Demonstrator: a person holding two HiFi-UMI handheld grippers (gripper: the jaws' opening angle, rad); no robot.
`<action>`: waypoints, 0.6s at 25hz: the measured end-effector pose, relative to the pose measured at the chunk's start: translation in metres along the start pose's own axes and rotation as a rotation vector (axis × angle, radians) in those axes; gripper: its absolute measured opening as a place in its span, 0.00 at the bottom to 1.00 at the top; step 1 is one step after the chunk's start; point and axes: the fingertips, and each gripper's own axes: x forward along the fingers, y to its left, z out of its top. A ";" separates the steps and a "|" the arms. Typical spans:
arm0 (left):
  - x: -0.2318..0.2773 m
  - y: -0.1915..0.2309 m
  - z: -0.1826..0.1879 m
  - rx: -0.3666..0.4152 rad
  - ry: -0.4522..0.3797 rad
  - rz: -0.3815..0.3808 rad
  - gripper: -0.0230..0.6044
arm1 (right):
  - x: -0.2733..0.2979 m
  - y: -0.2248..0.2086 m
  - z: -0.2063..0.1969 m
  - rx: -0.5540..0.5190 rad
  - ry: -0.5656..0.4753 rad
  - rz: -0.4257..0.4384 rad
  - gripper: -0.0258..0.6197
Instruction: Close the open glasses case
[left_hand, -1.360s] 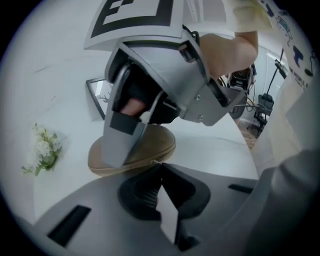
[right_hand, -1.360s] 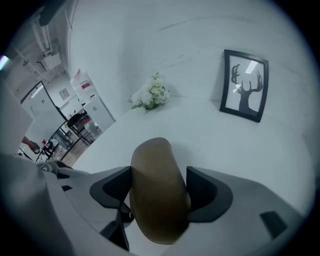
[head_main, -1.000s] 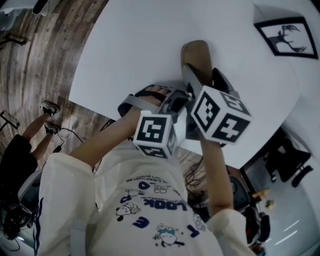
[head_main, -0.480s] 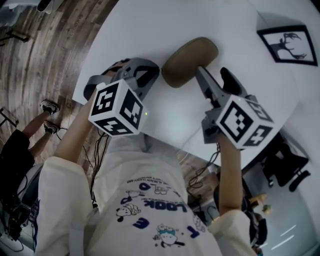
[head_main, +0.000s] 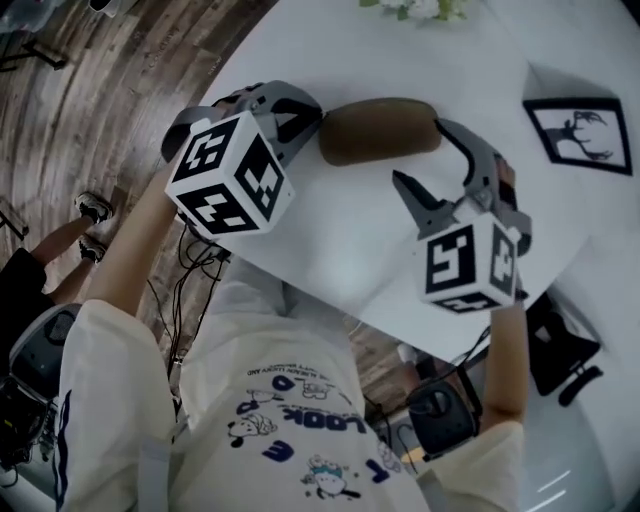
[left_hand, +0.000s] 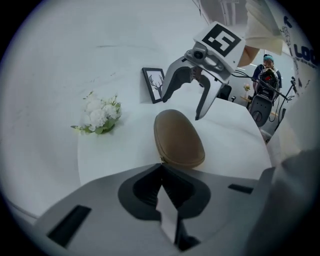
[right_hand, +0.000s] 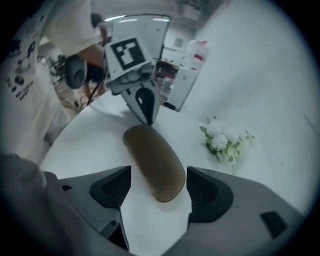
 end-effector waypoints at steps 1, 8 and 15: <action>-0.001 -0.001 0.000 0.003 -0.003 -0.005 0.04 | 0.006 0.004 0.000 -0.080 0.024 0.016 0.54; -0.004 -0.001 -0.009 0.041 0.009 -0.013 0.04 | 0.038 0.001 0.013 -0.321 0.083 0.005 0.54; -0.009 -0.001 -0.011 0.010 -0.034 0.040 0.04 | 0.042 0.001 0.015 -0.286 0.072 0.017 0.54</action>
